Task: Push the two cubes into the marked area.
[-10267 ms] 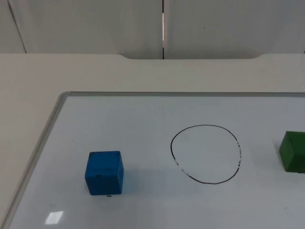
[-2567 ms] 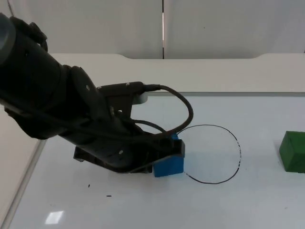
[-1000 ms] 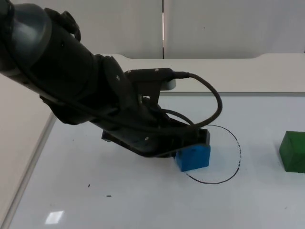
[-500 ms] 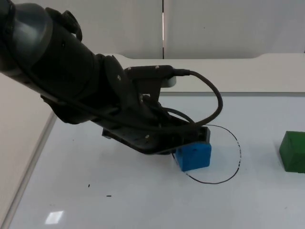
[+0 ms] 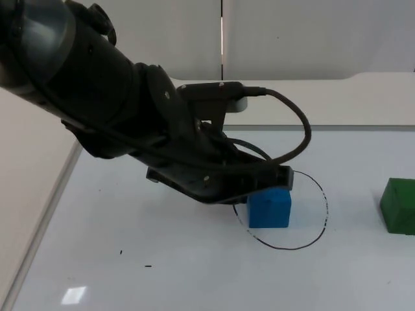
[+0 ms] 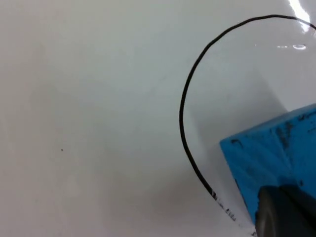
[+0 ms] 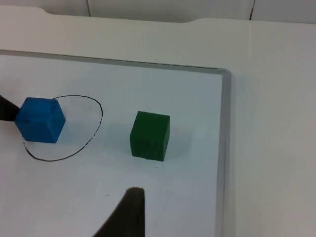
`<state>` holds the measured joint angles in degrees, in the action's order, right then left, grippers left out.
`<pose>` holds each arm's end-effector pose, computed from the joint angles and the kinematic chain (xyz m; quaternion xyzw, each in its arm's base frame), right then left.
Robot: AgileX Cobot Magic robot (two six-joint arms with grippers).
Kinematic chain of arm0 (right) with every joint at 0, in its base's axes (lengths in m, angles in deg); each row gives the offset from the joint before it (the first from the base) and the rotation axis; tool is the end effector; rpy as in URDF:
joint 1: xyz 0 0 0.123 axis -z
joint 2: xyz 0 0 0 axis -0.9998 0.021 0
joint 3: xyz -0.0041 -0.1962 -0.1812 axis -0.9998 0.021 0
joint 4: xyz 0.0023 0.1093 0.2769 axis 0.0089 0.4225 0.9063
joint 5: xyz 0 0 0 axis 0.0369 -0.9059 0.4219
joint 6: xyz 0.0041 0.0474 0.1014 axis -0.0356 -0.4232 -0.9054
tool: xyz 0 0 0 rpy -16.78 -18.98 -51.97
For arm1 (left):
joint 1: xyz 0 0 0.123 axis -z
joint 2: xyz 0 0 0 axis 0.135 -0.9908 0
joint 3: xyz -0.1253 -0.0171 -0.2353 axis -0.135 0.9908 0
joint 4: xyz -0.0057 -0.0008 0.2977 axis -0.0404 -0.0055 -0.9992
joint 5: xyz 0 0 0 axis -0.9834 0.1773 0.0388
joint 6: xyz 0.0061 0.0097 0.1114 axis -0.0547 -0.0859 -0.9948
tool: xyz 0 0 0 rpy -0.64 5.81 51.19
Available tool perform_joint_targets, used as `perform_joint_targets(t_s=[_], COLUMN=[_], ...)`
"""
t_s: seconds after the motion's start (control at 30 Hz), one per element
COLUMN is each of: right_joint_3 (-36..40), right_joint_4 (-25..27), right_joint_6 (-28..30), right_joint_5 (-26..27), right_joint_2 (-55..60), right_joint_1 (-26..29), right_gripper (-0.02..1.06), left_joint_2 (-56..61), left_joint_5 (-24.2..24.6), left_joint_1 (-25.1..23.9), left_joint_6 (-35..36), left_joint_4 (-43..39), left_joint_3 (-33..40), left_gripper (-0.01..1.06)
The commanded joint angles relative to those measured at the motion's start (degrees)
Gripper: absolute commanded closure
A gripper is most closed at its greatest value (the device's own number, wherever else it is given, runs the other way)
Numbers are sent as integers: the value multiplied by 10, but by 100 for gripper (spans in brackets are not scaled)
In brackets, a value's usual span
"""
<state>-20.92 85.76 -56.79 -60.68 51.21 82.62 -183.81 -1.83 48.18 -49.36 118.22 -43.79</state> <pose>0.0690 0.0056 0.2946 -0.0430 0.8538 0.0205 0.5184 0.3039 -0.2642 0.0340 0.1294 0.9430 -0.1809 0.2477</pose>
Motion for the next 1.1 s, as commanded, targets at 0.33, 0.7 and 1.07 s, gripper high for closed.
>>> perform_joint_targets(t_s=[0.33,0.7,1.07], right_joint_3=[4,4,4], right_joint_4=[-2,-2,-2], right_joint_6=[-2,-2,-2], right_joint_5=[5,5,5], right_joint_2=[-2,-2,-2], right_joint_1=[3,3,3], right_gripper=[-1,-1,-1], left_joint_2=[43,209,344], left_joint_5=[79,168,157], left_joint_1=[-86,-216,-246], left_joint_6=[-1,-1,30], left_joint_4=[-68,-141,-188], left_joint_3=[-1,1,68], left_gripper=[105,105,105])
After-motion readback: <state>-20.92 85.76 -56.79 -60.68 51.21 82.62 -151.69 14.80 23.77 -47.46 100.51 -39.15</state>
